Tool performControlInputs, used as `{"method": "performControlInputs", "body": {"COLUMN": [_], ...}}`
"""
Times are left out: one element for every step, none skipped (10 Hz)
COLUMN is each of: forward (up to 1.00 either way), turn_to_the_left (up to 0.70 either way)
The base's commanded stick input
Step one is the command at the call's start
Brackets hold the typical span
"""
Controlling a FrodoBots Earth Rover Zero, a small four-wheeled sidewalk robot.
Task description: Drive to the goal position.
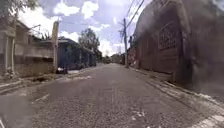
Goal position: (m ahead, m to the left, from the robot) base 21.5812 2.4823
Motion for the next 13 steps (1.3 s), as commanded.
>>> {"method": "performControlInputs", "body": {"forward": [0.7, 0.7, 0.7, 0.7, 0.7, 0.7, 0.7, 0.7, 0.7, 0.7, 0.7, 0.7, 0.7], "turn_to_the_left": [0.0, 0.0, 0.0, 0.0, 0.0, 0.0, 0.0, 0.0, 0.0, 0.0, 0.0, 0.0, 0.0]}}
